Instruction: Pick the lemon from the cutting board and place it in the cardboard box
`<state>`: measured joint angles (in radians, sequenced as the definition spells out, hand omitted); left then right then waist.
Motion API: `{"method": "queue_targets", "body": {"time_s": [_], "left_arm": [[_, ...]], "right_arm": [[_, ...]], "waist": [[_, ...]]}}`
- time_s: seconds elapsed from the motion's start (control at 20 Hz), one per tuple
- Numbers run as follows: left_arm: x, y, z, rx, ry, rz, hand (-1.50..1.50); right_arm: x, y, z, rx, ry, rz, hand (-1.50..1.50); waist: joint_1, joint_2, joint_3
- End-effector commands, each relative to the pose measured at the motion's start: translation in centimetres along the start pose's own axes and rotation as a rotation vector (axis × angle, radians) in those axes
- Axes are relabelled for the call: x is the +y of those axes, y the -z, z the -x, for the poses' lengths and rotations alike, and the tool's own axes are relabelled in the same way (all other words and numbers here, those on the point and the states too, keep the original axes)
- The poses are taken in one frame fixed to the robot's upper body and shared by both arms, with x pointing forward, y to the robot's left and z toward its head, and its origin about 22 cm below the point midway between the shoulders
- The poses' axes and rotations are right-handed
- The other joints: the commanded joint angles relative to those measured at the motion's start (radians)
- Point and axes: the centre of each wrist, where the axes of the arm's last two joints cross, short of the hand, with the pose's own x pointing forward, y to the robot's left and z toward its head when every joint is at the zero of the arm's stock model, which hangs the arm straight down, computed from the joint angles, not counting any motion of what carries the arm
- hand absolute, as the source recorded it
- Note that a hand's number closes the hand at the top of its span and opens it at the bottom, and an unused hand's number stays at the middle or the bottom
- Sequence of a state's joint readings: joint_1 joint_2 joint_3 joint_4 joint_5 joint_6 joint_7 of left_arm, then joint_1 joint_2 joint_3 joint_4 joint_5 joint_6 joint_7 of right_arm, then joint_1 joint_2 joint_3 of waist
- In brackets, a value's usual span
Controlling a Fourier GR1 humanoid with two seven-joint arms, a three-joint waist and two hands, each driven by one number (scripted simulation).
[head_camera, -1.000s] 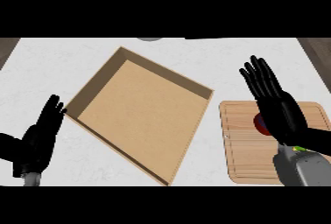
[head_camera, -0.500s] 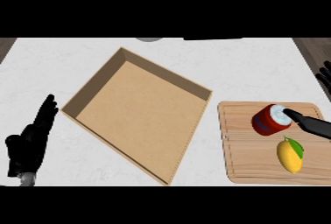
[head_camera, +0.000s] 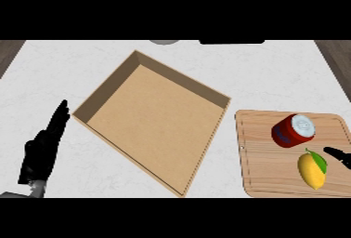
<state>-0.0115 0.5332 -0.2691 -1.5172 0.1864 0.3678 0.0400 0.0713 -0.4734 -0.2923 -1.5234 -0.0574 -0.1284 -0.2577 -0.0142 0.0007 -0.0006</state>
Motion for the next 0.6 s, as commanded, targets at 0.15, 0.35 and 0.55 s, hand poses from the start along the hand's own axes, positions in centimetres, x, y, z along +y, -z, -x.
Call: {"method": "queue_targets", "body": {"time_s": [0.15, 0.35, 0.55], "left_arm": [[-0.2, -0.2, 0.4, -0.003, 0.004, 0.0, 0.0], [-0.7, 1.1, -0.7, -0.011, 0.006, -0.006, 0.0], [-2.2, 0.5, 0.3, -0.004, 0.019, 0.015, 0.0]], "right_arm": [[-6.5, -0.1, -2.7, 0.103, -0.424, -0.313, -1.5], [-5.6, 0.8, -5.2, 0.234, -0.578, -0.535, -1.5], [-4.2, 1.6, -7.2, 0.333, -0.658, -0.67, -1.5]], "waist": [[-0.007, -0.005, -0.003], [-0.003, 0.002, -0.005], [0.015, 0.002, -0.003]]}}
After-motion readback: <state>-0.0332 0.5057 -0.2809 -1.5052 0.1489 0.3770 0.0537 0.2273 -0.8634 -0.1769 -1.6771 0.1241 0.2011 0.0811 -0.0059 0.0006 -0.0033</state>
